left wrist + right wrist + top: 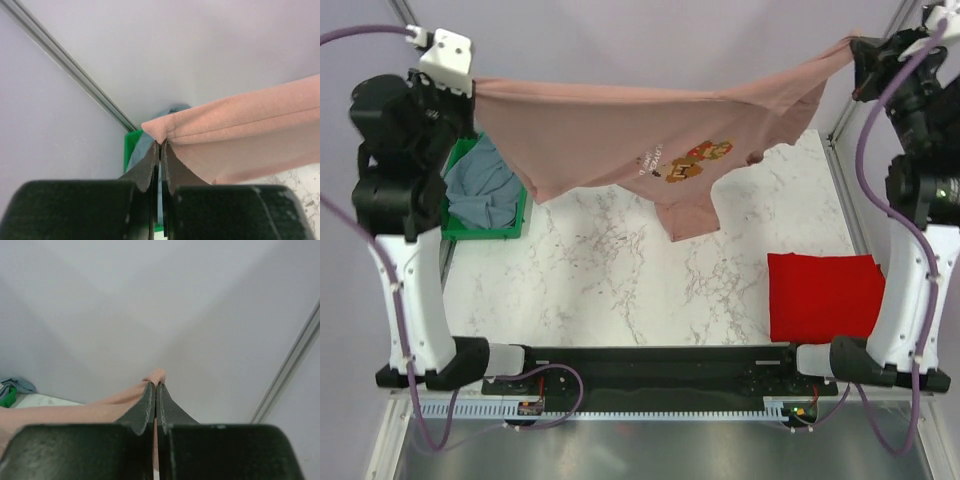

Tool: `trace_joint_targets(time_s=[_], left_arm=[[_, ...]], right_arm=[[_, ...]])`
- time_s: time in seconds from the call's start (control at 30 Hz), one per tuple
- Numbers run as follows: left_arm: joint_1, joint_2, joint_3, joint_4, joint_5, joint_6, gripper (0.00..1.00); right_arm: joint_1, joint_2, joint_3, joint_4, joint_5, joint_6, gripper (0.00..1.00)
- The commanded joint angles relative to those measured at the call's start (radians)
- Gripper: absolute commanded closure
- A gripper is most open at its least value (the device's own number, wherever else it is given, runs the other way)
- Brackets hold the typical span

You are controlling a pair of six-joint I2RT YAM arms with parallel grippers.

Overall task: Fold and stack the t-shirts
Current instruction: Flatten the tshirt out

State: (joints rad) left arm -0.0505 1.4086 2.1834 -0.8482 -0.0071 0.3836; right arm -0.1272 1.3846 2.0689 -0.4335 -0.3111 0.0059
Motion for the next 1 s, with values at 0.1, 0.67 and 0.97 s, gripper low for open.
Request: trace_joint_targets(time_s=[0.1, 0.67, 0.97], left_arm=[[0.011, -0.218, -0.108, 0.044, 0.059, 0.046, 0.98], [0.011, -0.470, -0.122, 0.047, 0.079, 0.070, 0.98], [0.011, -0.352, -0.218, 0.104, 0.127, 0.113, 0.98]], right_arm=[[-0.008, -0.203, 0.054, -0.114, 0.040, -0.107, 1.00], [-0.008, -0.378, 0.217, -0.237, 0.112, -0.181, 1.00], [-0.006, -0.300, 0.050, -0.030, 0.090, -0.165, 1.00]])
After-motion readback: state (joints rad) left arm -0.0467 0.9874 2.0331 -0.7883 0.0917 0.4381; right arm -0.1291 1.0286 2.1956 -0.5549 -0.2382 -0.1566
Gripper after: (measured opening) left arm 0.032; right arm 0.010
